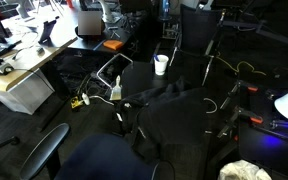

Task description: Take the blue pen out of the white cup

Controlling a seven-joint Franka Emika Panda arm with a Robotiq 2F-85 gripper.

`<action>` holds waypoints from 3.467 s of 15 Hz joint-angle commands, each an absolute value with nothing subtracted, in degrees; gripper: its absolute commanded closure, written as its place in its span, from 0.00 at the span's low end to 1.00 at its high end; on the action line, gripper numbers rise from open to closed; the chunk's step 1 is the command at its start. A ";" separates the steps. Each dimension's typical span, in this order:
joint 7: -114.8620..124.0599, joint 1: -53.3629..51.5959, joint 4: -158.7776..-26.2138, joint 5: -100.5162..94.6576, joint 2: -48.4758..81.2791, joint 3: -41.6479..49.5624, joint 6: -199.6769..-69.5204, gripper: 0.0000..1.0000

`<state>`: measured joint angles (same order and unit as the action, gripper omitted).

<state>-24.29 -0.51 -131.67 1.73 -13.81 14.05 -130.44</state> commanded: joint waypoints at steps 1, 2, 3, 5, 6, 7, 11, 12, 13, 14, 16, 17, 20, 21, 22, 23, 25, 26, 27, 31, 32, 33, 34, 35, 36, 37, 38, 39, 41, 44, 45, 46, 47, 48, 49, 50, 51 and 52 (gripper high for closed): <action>-22.95 0.82 -130.19 3.87 -5.93 12.32 -138.02 0.00; -22.52 1.01 -129.92 4.08 -4.10 11.95 -139.67 0.00; -22.56 1.05 -129.58 4.60 -2.01 11.55 -140.95 0.00; -21.80 1.46 -128.93 5.22 1.73 10.42 -143.81 0.00; -21.33 1.73 -128.58 5.41 3.17 9.80 -144.78 0.00; -20.37 1.96 -128.11 5.68 4.90 9.11 -146.10 0.00; -16.09 2.84 -125.22 4.55 9.61 6.90 -145.28 0.00; -17.75 3.25 -127.92 4.01 7.33 6.53 -146.31 0.00; -17.38 3.40 -127.56 3.94 8.12 6.11 -146.31 0.00; -17.39 3.51 -127.56 3.95 8.37 5.89 -146.31 0.00; -17.40 3.60 -127.55 3.96 8.29 5.87 -146.31 0.00; -17.40 3.67 -127.55 3.96 8.29 5.88 -146.31 0.00; -17.41 3.73 -127.55 3.96 8.26 5.88 -146.31 0.00; -17.26 3.72 -126.94 3.66 9.13 5.81 -146.32 0.00; -17.53 3.88 -126.24 3.79 9.98 5.54 -146.23 0.00; -17.09 4.01 -125.84 3.64 10.66 5.39 -146.49 0.00; -16.52 4.20 -124.57 3.76 12.45 5.14 -146.51 0.00; -16.20 4.28 -123.95 3.79 13.30 5.08 -146.43 0.00; -15.37 4.30 -123.32 3.55 14.22 5.15 -146.63 0.00; -13.70 4.61 -120.10 3.46 17.79 5.00 -146.13 0.41; -13.21 4.61 -119.25 3.36 18.62 4.97 -145.88 0.50; -12.88 4.60 -118.29 3.26 19.59 4.90 -145.55 0.57; -12.78 4.65 -117.32 3.25 20.55 4.81 -145.25 0.60; -12.49 4.70 -116.36 3.27 21.60 4.77 -145.06 0.58; -11.99 4.72 -115.44 3.21 22.56 4.75 -144.90 0.59; -11.66 4.74 -114.53 3.11 23.55 4.74 -144.71 0.58; -11.47 4.79 -113.63 3.09 24.45 4.67 -144.47 0.58; -10.83 4.78 -112.45 2.92 25.60 4.71 -144.10 0.56; -10.78 5.07 -110.31 3.01 27.63 4.50 -143.44 0.54; -10.86 5.59 -107.26 3.08 30.38 4.12 -142.53 0.52; -10.77 5.65 -106.27 3.02 31.33 4.08 -142.42 0.53; -10.79 5.75 -105.39 2.98 32.09 4.01 -142.14 0.52; -10.87 5.92 -104.43 3.05 32.92 3.87 -141.76 0.53; -10.87 6.02 -103.72 3.06 33.58 3.78 -141.54 0.53; -11.01 6.15 -103.05 3.14 34.22 3.64 -141.24 0.53; -11.06 6.19 -102.53 3.17 34.79 3.55 -140.94 0.53; -10.97 6.13 -102.19 3.10 35.27 3.54 -140.76 0.52; -11.05 6.17 -101.87 3.13 35.66 3.44 -140.54 0.52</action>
